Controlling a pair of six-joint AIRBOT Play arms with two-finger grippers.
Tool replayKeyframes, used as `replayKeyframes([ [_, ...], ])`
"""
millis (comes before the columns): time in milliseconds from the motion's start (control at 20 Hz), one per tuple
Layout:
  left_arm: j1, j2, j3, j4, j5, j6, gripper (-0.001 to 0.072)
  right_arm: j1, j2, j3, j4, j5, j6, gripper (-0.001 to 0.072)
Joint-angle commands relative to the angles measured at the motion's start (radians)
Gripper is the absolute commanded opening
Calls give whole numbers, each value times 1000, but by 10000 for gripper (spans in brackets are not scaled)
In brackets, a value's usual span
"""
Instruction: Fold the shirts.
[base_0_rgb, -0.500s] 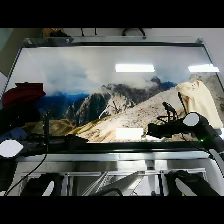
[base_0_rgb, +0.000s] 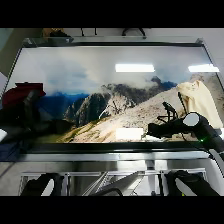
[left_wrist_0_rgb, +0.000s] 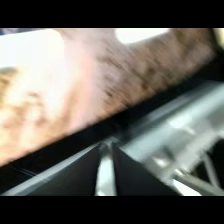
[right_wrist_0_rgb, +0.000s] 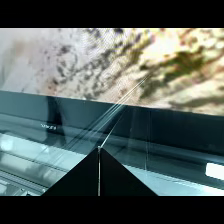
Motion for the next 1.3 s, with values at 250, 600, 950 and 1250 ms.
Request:
replayKeyframes([
  [250,397,-631,677,430,128,66,707,1,1,0,0,2,0,20],
  [600,451,-1261,999,488,192,65,707,1,1,0,0,2,0,20],
  [950,443,-1501,1205,586,158,35,415,1,1,0,0,2,0,20],
  [1250,389,-1319,1220,420,175,37,19,1,1,0,0,2,0,20],
])
